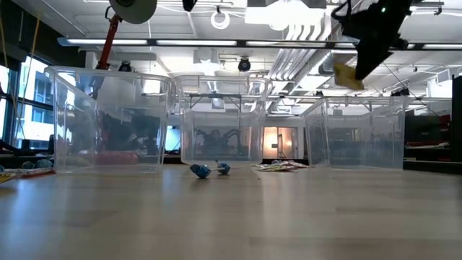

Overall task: Sort candy
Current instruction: Put the yellow candy into the right transparent bin

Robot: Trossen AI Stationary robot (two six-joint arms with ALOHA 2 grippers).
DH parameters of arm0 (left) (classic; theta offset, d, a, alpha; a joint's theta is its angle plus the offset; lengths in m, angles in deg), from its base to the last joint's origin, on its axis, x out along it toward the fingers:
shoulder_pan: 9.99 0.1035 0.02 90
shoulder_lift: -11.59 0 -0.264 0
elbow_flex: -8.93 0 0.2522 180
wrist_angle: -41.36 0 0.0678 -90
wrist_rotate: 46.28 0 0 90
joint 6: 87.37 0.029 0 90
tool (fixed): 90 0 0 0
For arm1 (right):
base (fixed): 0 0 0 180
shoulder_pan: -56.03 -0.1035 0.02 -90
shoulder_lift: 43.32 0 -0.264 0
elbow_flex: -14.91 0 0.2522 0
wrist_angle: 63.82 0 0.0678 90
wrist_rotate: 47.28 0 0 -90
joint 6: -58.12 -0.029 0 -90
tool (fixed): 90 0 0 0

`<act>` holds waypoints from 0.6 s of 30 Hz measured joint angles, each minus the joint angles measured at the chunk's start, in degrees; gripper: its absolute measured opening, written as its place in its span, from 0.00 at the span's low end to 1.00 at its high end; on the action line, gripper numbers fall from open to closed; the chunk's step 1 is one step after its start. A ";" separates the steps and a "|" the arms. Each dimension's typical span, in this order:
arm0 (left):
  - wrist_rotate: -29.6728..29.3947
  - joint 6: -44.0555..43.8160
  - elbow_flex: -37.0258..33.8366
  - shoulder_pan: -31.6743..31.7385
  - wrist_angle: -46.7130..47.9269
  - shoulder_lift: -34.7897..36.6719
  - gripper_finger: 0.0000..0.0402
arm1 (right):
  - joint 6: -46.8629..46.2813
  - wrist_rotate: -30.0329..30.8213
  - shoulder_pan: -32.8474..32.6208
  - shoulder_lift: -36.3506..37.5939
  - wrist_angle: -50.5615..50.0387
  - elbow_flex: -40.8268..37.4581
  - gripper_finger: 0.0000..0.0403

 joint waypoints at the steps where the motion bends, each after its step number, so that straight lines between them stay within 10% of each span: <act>1: 0.04 0.64 0.00 -0.15 0.69 0.35 0.00 | 1.20 -0.60 1.58 -0.36 1.67 -1.02 0.09; 11: -0.15 1.09 0.00 -0.69 4.78 4.84 0.00 | 3.39 -4.09 14.69 -7.34 6.58 -1.66 0.39; 18: -0.32 1.33 0.00 -0.83 7.02 5.25 0.00 | 8.91 -16.69 20.59 -13.13 0.97 -1.46 0.10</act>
